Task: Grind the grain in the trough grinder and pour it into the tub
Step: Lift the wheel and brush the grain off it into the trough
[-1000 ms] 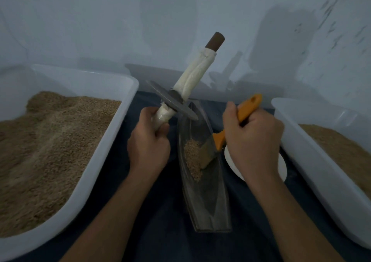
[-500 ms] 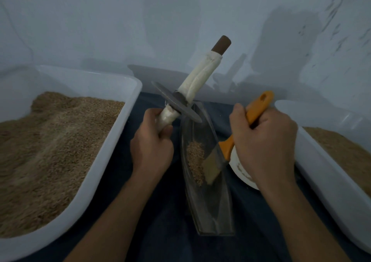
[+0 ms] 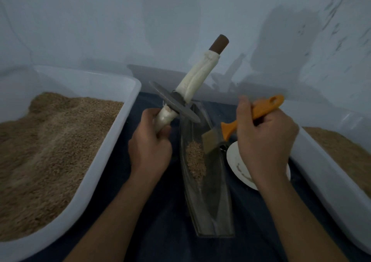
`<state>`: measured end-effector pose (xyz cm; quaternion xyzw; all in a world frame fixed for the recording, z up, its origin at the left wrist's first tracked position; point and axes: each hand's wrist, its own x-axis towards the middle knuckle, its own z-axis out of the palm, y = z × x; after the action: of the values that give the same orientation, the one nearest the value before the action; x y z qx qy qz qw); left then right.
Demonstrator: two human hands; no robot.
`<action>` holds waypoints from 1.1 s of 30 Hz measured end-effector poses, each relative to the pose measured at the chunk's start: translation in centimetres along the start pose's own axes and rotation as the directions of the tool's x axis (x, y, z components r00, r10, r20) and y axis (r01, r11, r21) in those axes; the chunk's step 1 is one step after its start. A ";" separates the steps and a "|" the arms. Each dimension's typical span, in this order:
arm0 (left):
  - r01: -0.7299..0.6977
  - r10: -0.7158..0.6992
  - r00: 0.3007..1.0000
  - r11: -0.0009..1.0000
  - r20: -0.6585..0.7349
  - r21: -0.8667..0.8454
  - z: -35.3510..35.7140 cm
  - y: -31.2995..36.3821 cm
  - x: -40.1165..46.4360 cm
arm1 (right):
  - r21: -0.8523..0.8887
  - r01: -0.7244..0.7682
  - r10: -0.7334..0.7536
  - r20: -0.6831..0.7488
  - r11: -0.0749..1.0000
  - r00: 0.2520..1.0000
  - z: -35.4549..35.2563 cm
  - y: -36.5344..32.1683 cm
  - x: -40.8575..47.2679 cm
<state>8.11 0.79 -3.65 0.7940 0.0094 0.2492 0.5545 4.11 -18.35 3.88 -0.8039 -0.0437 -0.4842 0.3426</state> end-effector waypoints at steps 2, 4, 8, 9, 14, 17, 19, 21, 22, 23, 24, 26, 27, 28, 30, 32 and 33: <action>0.005 -0.005 1.000 1.000 -0.010 0.000 0.0 0.0 0.1 | 0.009 0.013 -0.013 0.006 1.000 1.000 0.9 0.8 -0.4; 0.009 -0.009 1.000 1.000 -0.012 -0.003 0.0 0.1 0.1 | 0.018 0.030 -0.031 0.041 0.999 0.999 1.8 1.5 -0.7; 0.003 -0.003 1.000 1.000 -0.009 -0.009 -0.1 -0.1 0.2 | 0.024 0.065 -0.067 0.113 0.998 0.991 3.1 2.2 -1.2; 0.003 -0.003 1.000 1.000 -0.008 -0.007 -0.1 -0.1 0.2 | 0.021 0.073 -0.075 0.131 0.997 0.989 3.3 2.3 -1.3; 0.008 -0.008 1.000 1.000 -0.001 0.004 0.0 -0.1 0.1 | 0.011 0.107 -0.108 0.182 0.994 0.977 2.6 2.2 -1.1; 0.003 -0.003 1.000 1.000 0.001 -0.003 -0.1 0.0 0.1 | 0.029 0.097 -0.100 0.182 0.995 0.978 1.6 1.6 -0.9; -0.011 0.011 1.000 1.000 0.004 0.003 -0.1 0.0 0.1 | 0.039 0.084 -0.088 0.135 0.996 0.987 1.0 1.2 -0.4; -0.021 0.020 1.000 1.000 0.006 0.011 -0.1 -0.1 0.1 | 0.062 0.061 -0.067 0.101 0.996 0.993 0.5 0.9 0.3; -0.024 0.024 1.000 1.000 0.007 0.014 -0.1 -0.1 0.1 | 0.072 0.033 -0.041 0.108 0.997 0.993 0.3 0.9 0.5; -0.028 0.027 1.000 0.999 0.010 0.018 -0.1 -0.1 0.2 | 0.077 -0.003 -0.007 0.132 0.997 0.991 0.2 0.9 0.7; -0.031 0.031 0.999 0.999 0.016 0.021 -0.2 -0.1 0.2 | 0.081 -0.044 0.030 0.166 0.996 0.986 0.1 1.0 0.8; -0.040 0.039 0.999 0.999 0.033 0.022 -0.2 -0.1 0.2 | 0.106 -0.127 0.097 0.248 0.986 0.964 -0.1 1.1 0.8; -0.044 0.043 0.998 0.999 0.041 0.023 -0.3 -0.1 0.2 | 0.123 -0.157 0.117 0.285 0.980 0.951 -0.4 1.1 0.8; -0.047 0.046 0.998 0.999 0.048 0.023 -0.3 -0.1 0.2 | 0.133 -0.168 0.121 0.308 0.977 0.944 -0.6 1.2 0.7; -0.056 0.055 0.997 0.998 0.060 0.020 -0.3 0.0 0.2 | 0.151 -0.164 0.108 0.325 0.975 0.940 -1.4 1.5 0.7; -0.071 0.070 0.994 0.997 0.081 0.010 -0.3 0.0 0.2 | 0.189 -0.189 0.107 0.372 0.964 0.922 -2.3 1.8 0.7; -0.079 0.078 0.993 0.997 0.093 0.006 -0.4 0.0 0.2 | 0.204 -0.206 0.109 0.407 0.957 0.907 -2.8 1.8 0.7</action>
<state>8.17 1.17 -3.46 0.8072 -0.0464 0.2337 0.5401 3.16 -21.56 4.34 -0.8372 -0.1045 -0.2755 0.4607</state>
